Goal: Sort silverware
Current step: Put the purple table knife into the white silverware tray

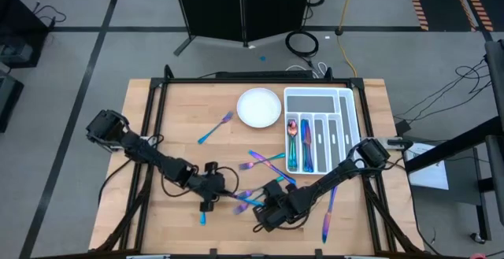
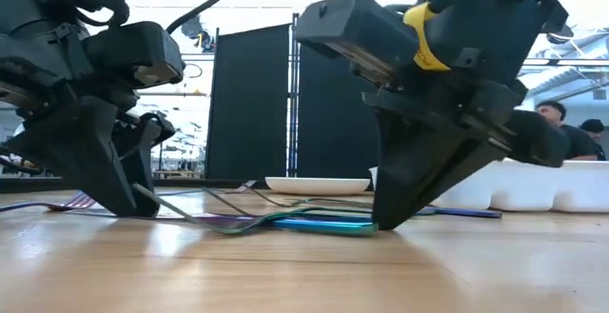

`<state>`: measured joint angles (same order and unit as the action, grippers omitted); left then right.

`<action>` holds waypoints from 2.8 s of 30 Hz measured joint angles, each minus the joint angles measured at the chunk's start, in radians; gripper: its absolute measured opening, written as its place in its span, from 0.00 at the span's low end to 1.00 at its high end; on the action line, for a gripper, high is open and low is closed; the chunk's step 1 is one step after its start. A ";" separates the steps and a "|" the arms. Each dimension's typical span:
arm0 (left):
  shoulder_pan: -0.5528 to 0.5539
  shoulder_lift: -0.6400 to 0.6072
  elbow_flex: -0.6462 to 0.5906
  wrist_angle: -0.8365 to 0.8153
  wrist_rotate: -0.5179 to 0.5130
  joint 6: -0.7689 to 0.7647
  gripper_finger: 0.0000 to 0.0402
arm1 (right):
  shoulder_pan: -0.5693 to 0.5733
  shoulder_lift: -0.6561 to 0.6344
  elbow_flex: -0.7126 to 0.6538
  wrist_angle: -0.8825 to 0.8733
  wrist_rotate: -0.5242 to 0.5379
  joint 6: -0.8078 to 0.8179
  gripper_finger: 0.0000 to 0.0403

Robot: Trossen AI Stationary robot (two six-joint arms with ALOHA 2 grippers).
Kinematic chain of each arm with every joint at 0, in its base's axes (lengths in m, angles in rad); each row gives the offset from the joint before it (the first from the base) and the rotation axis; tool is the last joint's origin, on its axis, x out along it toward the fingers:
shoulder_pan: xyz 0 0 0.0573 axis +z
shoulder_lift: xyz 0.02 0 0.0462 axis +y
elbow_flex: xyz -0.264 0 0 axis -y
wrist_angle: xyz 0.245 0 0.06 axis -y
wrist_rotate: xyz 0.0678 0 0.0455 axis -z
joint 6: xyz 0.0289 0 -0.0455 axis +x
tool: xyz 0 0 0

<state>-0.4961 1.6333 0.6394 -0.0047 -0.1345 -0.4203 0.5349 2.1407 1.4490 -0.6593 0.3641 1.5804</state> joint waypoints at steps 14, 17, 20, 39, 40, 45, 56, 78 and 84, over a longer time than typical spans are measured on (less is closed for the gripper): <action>-0.104 0.001 -0.002 -0.011 0.004 -0.046 0.32 | 0.042 -0.075 -0.006 0.103 0.177 -0.019 0.00; -0.108 0.001 -0.002 -0.008 0.006 -0.059 0.32 | 0.009 -0.044 -0.010 0.150 0.169 -0.059 0.00; -0.108 0.001 -0.002 -0.007 0.007 -0.069 0.32 | -0.019 -0.030 -0.005 0.204 0.151 -0.093 0.00; -0.109 0.001 -0.003 -0.008 0.002 -0.068 0.32 | 0.069 -0.009 -0.001 -0.154 0.004 0.043 0.00; -0.109 0.001 -0.003 -0.009 0.002 -0.068 0.32 | 0.080 -0.008 -0.001 -0.167 0.003 0.055 0.00; -0.109 0.001 -0.003 -0.007 0.000 -0.061 0.32 | 0.135 -0.015 -0.004 -0.200 -0.006 0.120 0.00; -0.135 0.003 -0.005 0.025 -0.004 -0.035 0.32 | 0.115 -0.112 0.031 -0.078 0.137 0.000 0.00; -0.136 0.003 -0.003 0.042 -0.100 -0.042 0.32 | -0.037 -0.035 0.025 0.040 -0.030 -0.180 0.00; -0.135 0.004 0.027 0.046 -0.101 -0.018 0.32 | -0.038 -0.017 0.025 0.048 -0.028 -0.181 0.00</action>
<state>-0.6315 1.6375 0.6660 0.0410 -0.2359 -0.4387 0.4969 2.1233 1.4738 -0.6117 0.3358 1.3992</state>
